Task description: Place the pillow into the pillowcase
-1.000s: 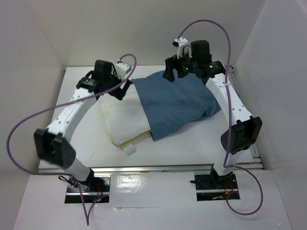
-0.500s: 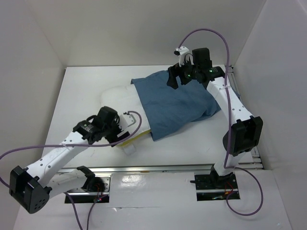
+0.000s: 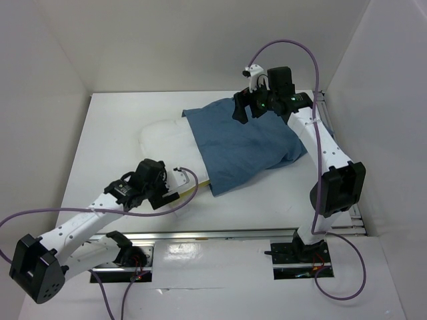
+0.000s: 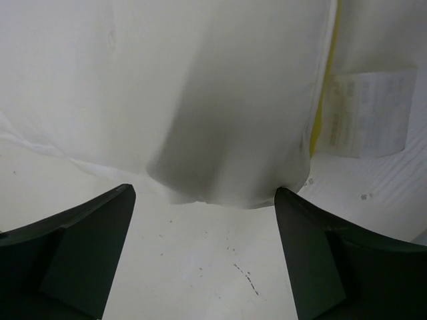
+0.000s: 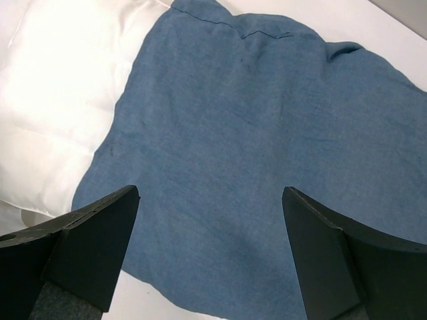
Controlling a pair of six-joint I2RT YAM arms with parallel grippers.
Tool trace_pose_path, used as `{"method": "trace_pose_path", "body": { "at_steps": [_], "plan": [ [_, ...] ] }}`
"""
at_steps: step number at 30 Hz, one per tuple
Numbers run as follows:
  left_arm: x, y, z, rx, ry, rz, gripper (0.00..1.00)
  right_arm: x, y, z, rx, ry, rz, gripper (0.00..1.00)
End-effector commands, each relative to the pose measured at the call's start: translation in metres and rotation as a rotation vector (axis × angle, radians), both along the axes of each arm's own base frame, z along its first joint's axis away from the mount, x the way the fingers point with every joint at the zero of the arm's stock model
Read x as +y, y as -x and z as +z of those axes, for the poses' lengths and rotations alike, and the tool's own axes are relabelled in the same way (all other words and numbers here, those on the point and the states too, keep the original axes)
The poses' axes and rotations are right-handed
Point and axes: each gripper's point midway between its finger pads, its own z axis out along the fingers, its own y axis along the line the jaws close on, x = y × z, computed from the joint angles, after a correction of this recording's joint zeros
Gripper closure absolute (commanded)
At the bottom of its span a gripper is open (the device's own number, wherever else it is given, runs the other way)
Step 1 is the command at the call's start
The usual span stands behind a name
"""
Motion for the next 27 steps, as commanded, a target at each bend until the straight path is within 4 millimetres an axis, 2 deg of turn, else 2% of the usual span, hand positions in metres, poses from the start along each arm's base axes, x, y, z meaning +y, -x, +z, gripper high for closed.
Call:
{"method": "trace_pose_path", "body": {
  "at_steps": [1,4,7,10,15,16,20,21,23,27],
  "plan": [
    [-0.024,-0.008,0.011,-0.036,0.093,-0.070,0.00,-0.001,0.002,0.009,-0.023,-0.004,-0.016,0.04],
    [-0.030,-0.002,0.010,0.016,0.114,-0.083,0.00,0.001,0.003,0.003,-0.006,0.007,-0.015,0.04],
    [-0.046,0.007,0.017,0.067,0.177,-0.128,0.00,0.001,0.004,0.005,-0.004,0.008,-0.015,0.04],
    [-0.054,0.016,0.010,0.134,0.197,-0.140,0.00,0.003,0.007,0.003,0.008,0.010,-0.020,0.04],
    [-0.047,0.015,-0.024,0.150,0.135,-0.094,0.00,0.005,0.009,0.001,0.015,0.018,-0.018,0.04],
    [-0.047,0.006,-0.027,0.117,0.128,-0.078,0.00,0.005,0.009,0.001,0.015,0.018,-0.018,0.04],
    [-0.046,-0.008,-0.045,0.073,0.054,-0.049,0.00,0.007,0.007,-0.003,0.029,0.034,-0.024,0.04],
    [-0.042,-0.012,-0.049,0.052,0.019,-0.028,0.00,0.007,0.006,0.002,0.012,0.036,-0.019,0.04],
    [-0.040,-0.021,-0.059,0.031,-0.012,-0.011,0.00,0.006,0.005,-0.005,0.029,0.048,-0.026,0.04],
    [-0.035,-0.036,-0.067,-0.017,-0.066,0.035,0.01,0.004,0.003,-0.001,0.014,0.055,-0.029,0.04]
  ]
}}
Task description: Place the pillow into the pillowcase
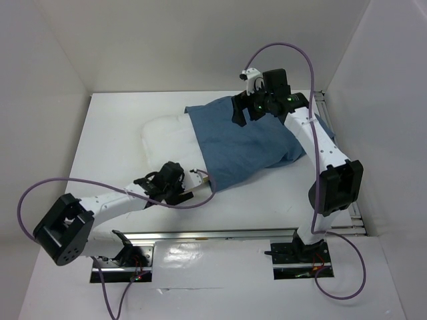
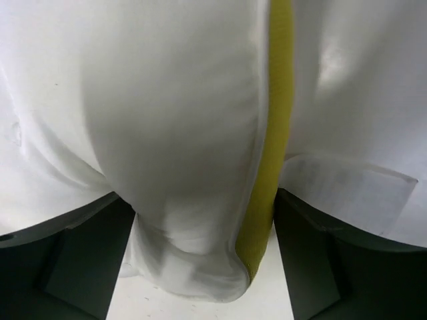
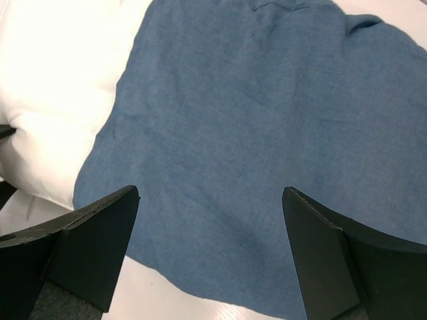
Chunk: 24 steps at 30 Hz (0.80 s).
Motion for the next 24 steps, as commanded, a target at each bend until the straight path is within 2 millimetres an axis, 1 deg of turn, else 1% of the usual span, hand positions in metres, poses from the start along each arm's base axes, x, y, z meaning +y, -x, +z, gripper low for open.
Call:
{"method": "trace_pose_path", "body": {
  "at_steps": [1,2,3,4,5,6,7,8,9,10,11,12,13,14,15,16,18,19,20,21,22,23,24],
  "plan": [
    [0.008,-0.010,-0.015,-0.030,-0.049,0.055,0.07,0.001,-0.002,0.013,-0.032,0.014,0.000,0.04],
    [0.006,-0.013,-0.014,-0.030,-0.049,0.055,0.21,0.001,-0.002,0.013,-0.032,0.014,0.000,0.04],
    [0.008,-0.011,-0.022,0.000,-0.074,0.054,0.29,0.001,-0.002,0.012,-0.037,0.019,0.005,0.06],
    [0.004,-0.015,-0.019,-0.001,-0.073,0.054,0.40,0.001,-0.002,0.012,-0.037,0.019,0.005,0.07],
    [0.003,-0.016,-0.020,0.009,-0.075,0.061,0.60,0.001,-0.002,0.012,-0.037,0.019,0.005,0.07],
    [0.001,-0.019,-0.019,0.008,-0.074,0.061,0.72,0.001,-0.002,0.012,-0.037,0.019,0.005,0.11],
    [-0.004,-0.022,-0.015,0.014,-0.060,0.063,0.81,0.001,-0.001,0.009,-0.028,0.022,0.005,0.11],
    [-0.004,-0.022,-0.013,0.021,-0.059,0.071,0.92,0.001,-0.001,0.009,-0.028,0.022,0.005,0.12],
    [-0.008,-0.022,-0.010,0.026,-0.048,0.063,1.00,0.001,-0.001,0.009,-0.028,0.022,0.005,0.12],
    [-0.019,-0.026,-0.002,0.032,-0.008,0.050,1.00,0.002,-0.001,0.009,-0.026,0.017,0.013,0.14],
    [-0.021,-0.023,0.003,0.051,-0.001,0.037,1.00,0.002,0.001,0.005,-0.016,0.020,0.013,0.14],
    [-0.027,-0.023,0.008,0.067,0.026,0.043,1.00,0.003,0.004,0.010,-0.023,0.008,0.025,0.15],
    [-0.043,-0.034,0.030,0.064,0.100,0.032,1.00,0.003,0.006,0.009,-0.022,0.009,0.025,0.15],
    [-0.053,-0.034,0.043,0.085,0.138,0.019,1.00,0.004,0.009,0.004,-0.005,0.003,0.038,0.15],
    [-0.053,-0.030,0.048,0.152,0.159,0.049,1.00,0.003,0.013,0.008,-0.013,0.001,0.038,0.15],
    [-0.073,-0.043,0.078,0.166,0.269,0.026,1.00,0.007,0.018,0.017,-0.027,-0.029,0.056,0.15],
    [-0.089,-0.049,0.107,0.215,0.373,0.031,1.00,0.008,0.022,0.018,-0.041,-0.041,0.066,0.15],
    [-0.089,-0.049,0.108,0.276,0.383,0.046,1.00,0.009,0.027,0.026,-0.059,-0.055,0.078,0.15],
    [-0.108,-0.059,0.143,0.267,0.464,-0.010,1.00,0.008,0.028,0.025,-0.067,-0.057,0.078,0.15],
    [-0.115,-0.061,0.152,0.290,0.490,-0.010,1.00,0.004,0.027,0.028,-0.074,-0.067,0.062,0.15],
    [-0.115,-0.068,0.162,0.299,0.521,0.000,1.00,0.004,0.027,0.033,-0.096,-0.074,0.062,0.15],
    [-0.124,-0.075,0.180,0.317,0.568,-0.023,1.00,0.003,0.031,0.037,-0.111,-0.078,0.062,0.15],
    [-0.127,-0.080,0.189,0.338,0.600,-0.010,1.00,-0.002,0.030,0.042,-0.131,-0.083,0.052,0.15]
  ]
}}
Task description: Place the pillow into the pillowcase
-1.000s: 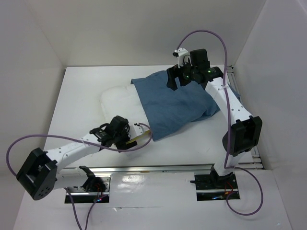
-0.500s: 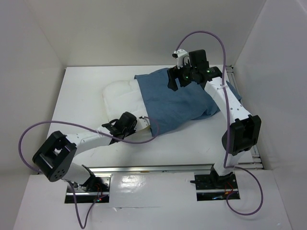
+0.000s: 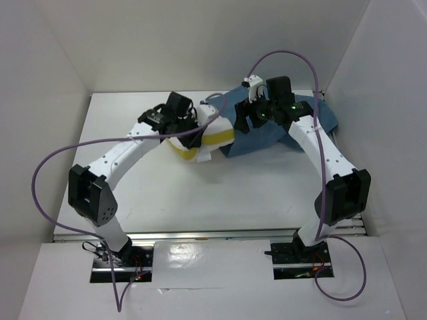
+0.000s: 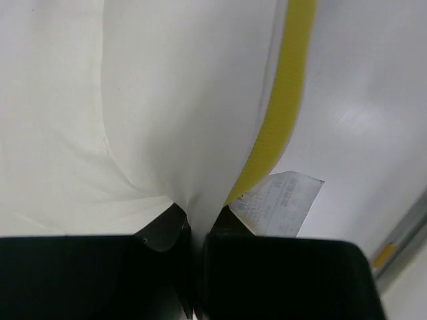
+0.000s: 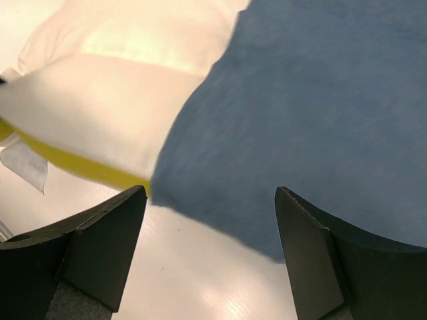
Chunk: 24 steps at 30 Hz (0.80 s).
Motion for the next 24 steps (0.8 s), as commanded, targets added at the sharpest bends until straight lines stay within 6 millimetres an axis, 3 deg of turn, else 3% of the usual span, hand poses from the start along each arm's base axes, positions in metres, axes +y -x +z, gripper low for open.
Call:
{"method": "trace_pose_path", "body": {
  "at_steps": [1,2,4,5,6,7,10,13,14,17,18,23,24],
  "plan": [
    [-0.028,0.000,0.054,0.124,0.251,-0.049,1.00,-0.001,0.007,0.055,-0.163,-0.082,0.005,0.15],
    [-0.028,-0.007,0.062,0.141,0.281,-0.043,1.00,-0.005,0.006,0.072,-0.221,-0.088,-0.012,0.16],
    [-0.033,-0.019,0.080,0.215,0.363,-0.042,1.00,-0.008,0.008,0.077,-0.253,-0.090,-0.024,0.16],
    [-0.025,-0.030,0.086,0.235,0.398,-0.020,1.00,-0.011,0.008,0.091,-0.298,-0.095,-0.041,0.16],
    [-0.029,-0.035,0.111,0.221,0.459,-0.051,1.00,-0.013,0.008,0.093,-0.310,-0.092,-0.052,0.16],
    [-0.028,-0.042,0.102,0.279,0.472,-0.036,1.00,-0.016,0.009,0.092,-0.312,-0.086,-0.064,0.16],
    [-0.024,-0.047,0.119,0.260,0.517,-0.050,1.00,-0.024,0.003,0.090,-0.325,-0.061,-0.114,0.16],
    [-0.028,-0.042,0.124,0.297,0.562,-0.095,1.00,-0.027,-0.004,0.060,-0.255,0.008,-0.160,0.16],
    [-0.024,-0.041,0.127,0.297,0.571,-0.094,1.00,-0.030,-0.007,0.041,-0.203,0.044,-0.176,0.16],
    [-0.023,-0.038,0.129,0.292,0.574,-0.107,1.00,-0.029,-0.012,0.020,-0.156,0.062,-0.188,0.16],
    [-0.023,-0.037,0.126,0.301,0.572,-0.104,1.00,-0.024,-0.014,0.006,-0.126,0.062,-0.186,0.16],
    [-0.019,-0.033,0.133,0.294,0.587,-0.110,1.00,-0.004,-0.026,-0.022,-0.086,0.075,-0.211,0.13],
    [-0.015,-0.036,0.130,0.300,0.587,-0.097,1.00,0.003,-0.026,-0.037,-0.043,0.075,-0.212,0.11]
  ]
}}
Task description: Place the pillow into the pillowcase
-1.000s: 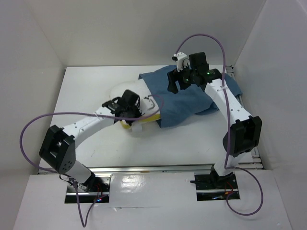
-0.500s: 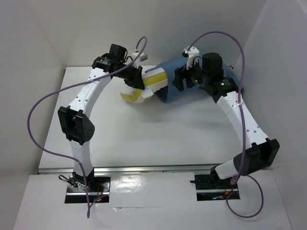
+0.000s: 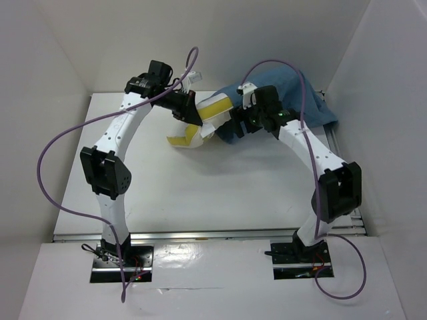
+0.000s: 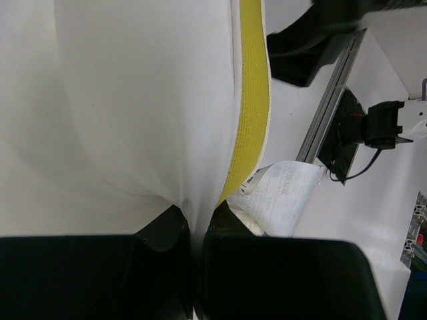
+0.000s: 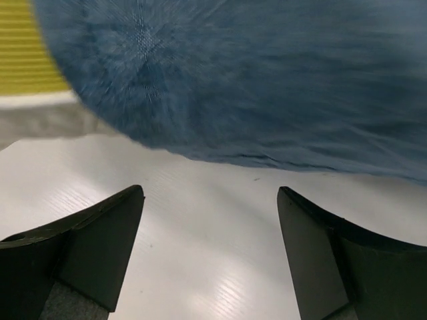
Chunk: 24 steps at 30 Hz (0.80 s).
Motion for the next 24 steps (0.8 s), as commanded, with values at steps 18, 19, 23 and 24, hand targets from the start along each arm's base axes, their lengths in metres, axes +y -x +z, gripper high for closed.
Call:
{"method": "trace_pose_path", "body": {
  "at_steps": [18,19,23,24],
  "plan": [
    [0.007,0.019,0.043,-0.064,0.120,-0.047,1.00,0.017,-0.088,0.023,-0.213,-0.095,-0.210,0.86],
    [0.007,0.019,0.043,-0.064,0.120,-0.047,1.00,0.019,-0.093,0.026,-0.225,-0.101,-0.210,1.00],
    [0.008,0.018,0.038,-0.060,0.109,-0.045,1.00,0.027,-0.089,0.054,-0.258,-0.139,-0.133,1.00],
    [0.010,0.018,0.030,-0.046,0.093,-0.034,1.00,0.029,-0.087,0.068,-0.280,-0.158,-0.117,1.00]
  ]
}}
